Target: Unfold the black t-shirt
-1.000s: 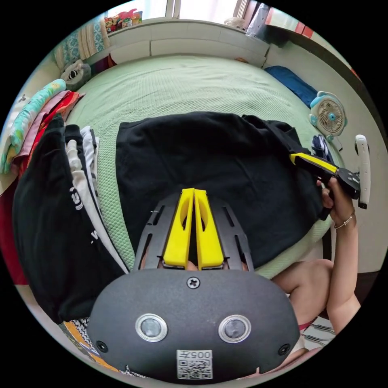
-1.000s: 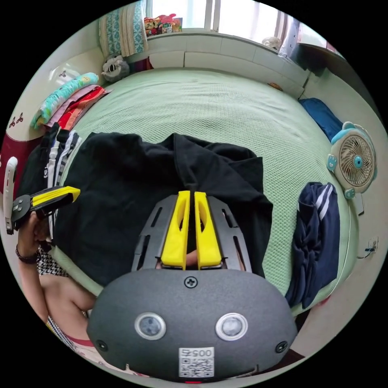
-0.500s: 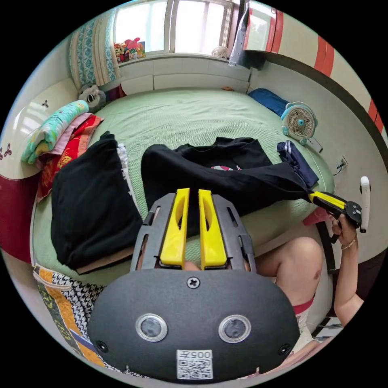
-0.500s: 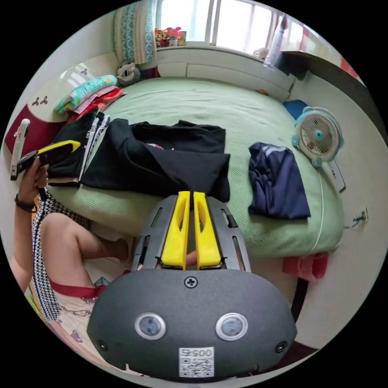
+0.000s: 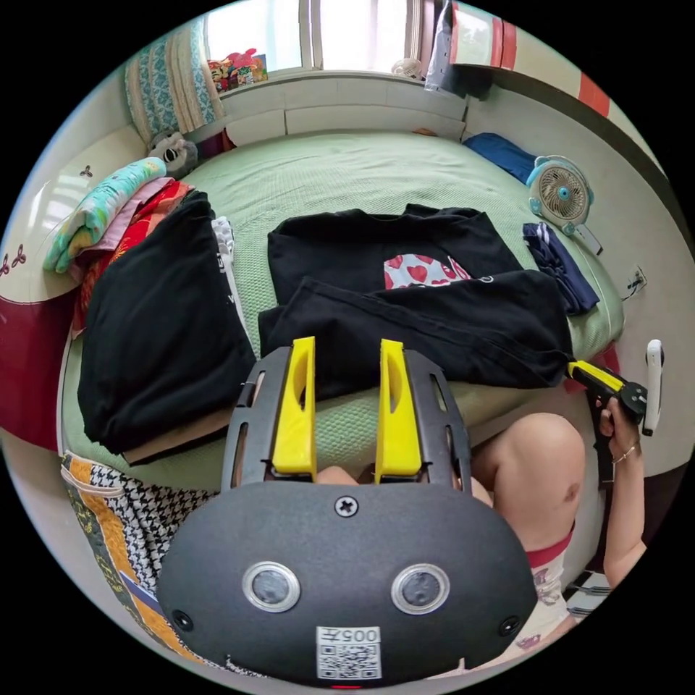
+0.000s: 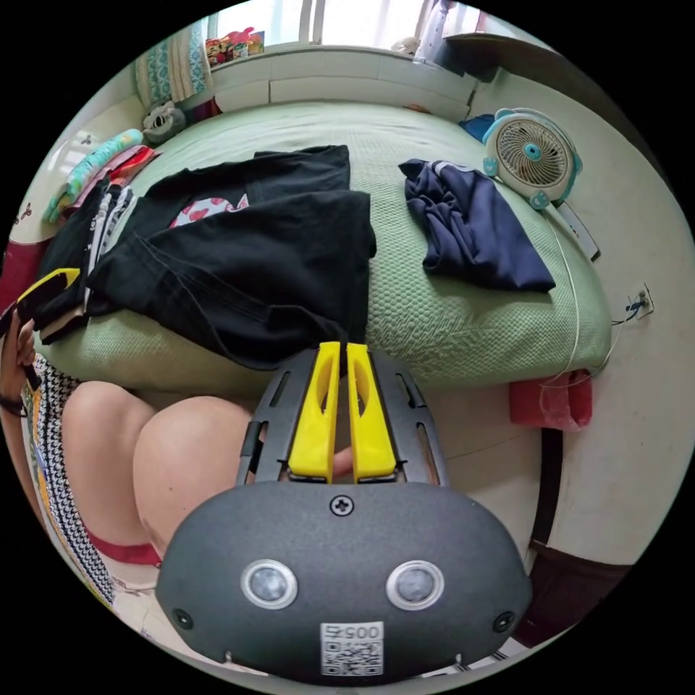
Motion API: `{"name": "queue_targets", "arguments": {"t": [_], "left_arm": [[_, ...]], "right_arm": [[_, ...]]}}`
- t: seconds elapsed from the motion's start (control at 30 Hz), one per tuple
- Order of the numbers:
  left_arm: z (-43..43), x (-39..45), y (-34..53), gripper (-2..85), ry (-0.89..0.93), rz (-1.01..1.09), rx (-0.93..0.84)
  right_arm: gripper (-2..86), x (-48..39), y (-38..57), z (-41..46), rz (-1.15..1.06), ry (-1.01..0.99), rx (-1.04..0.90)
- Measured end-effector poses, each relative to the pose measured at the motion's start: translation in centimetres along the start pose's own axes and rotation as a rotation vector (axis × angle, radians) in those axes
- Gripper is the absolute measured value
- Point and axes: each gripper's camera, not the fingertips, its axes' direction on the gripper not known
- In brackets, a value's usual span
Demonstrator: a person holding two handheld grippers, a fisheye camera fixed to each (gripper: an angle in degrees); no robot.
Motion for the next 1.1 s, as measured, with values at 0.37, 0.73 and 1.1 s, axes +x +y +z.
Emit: {"name": "queue_targets", "arguments": {"t": [0.37,0.73,1.1], "left_arm": [[3.0,-1.7,-5.2,13.4,-0.093,0.007,-0.044],[-0.6,-2.6,-1.7,4.6,-0.073,-0.024,-0.033],[-19.4,-3.3,8.6,3.2,-0.058,0.095,0.126]], "right_arm": [[-1.3,1.7,1.5,0.3,-0.002,-0.010,-0.049],[-1.4,2.7,3.8,-1.5,-0.021,0.005,-0.070],[-1.4,5.8,9.1,-11.9,0.023,-0.090,0.121]]}}
